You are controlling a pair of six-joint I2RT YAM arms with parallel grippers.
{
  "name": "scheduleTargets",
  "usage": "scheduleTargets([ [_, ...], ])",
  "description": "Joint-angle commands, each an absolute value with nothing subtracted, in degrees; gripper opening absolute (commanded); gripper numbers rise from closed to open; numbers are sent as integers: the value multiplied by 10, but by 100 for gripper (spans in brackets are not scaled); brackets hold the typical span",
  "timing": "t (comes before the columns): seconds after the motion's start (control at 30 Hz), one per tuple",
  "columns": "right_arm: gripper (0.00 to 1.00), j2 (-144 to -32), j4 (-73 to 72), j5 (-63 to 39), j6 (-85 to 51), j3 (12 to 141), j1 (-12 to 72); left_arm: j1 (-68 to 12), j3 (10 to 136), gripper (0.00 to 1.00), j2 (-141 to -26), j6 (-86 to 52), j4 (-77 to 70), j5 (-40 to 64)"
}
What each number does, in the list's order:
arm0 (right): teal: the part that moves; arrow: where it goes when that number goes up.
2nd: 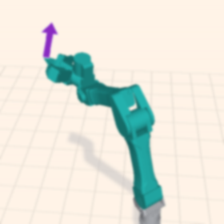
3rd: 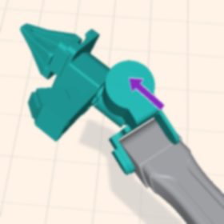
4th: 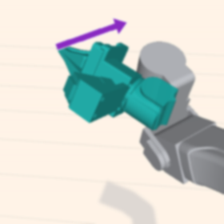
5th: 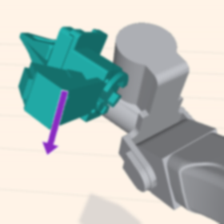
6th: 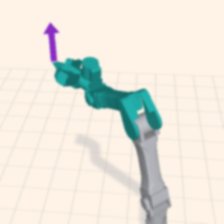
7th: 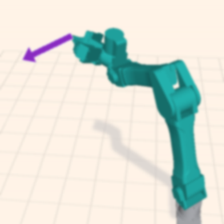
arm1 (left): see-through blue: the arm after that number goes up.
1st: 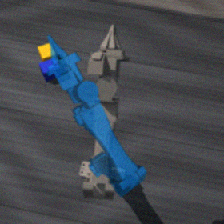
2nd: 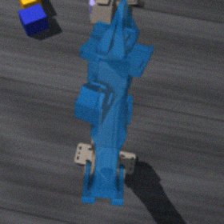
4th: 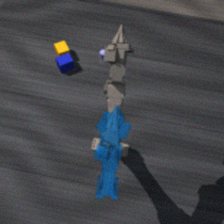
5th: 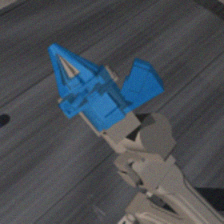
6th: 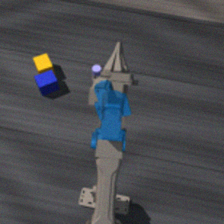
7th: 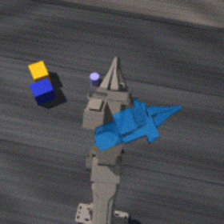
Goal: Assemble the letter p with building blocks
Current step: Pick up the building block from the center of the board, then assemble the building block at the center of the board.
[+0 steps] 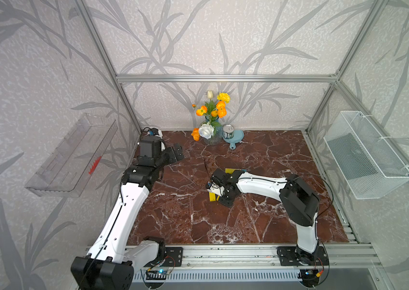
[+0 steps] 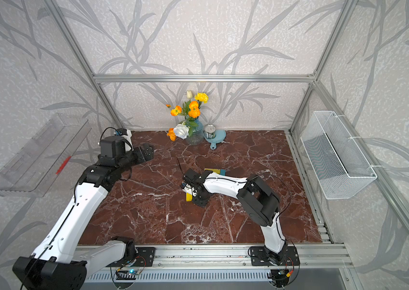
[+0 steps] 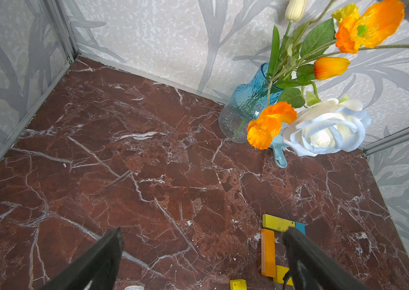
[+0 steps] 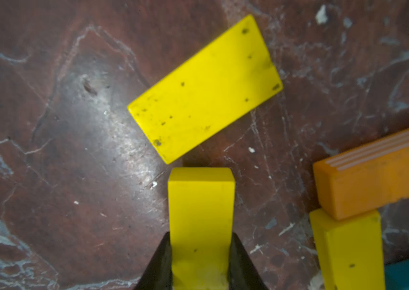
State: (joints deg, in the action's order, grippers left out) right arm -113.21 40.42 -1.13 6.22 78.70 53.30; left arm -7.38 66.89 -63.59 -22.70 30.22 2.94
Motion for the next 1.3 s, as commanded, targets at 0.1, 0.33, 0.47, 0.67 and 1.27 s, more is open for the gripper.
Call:
scheduleTargets([
  [0.1,0,-1087,399,2,-128,769,563,-69,676,100,-613,-220,306,31],
  [0.33,0,-1031,349,60,-290,704,573,-66,688,100,-608,-219,313,40],
  [0.47,0,-1034,343,86,-336,701,572,-63,703,100,-609,-215,322,47],
  [0.67,0,-1083,363,90,-405,733,565,-62,726,100,-613,-208,337,49],
  [1.27,0,-1088,388,85,-585,723,568,-55,755,100,-622,-204,349,68],
])
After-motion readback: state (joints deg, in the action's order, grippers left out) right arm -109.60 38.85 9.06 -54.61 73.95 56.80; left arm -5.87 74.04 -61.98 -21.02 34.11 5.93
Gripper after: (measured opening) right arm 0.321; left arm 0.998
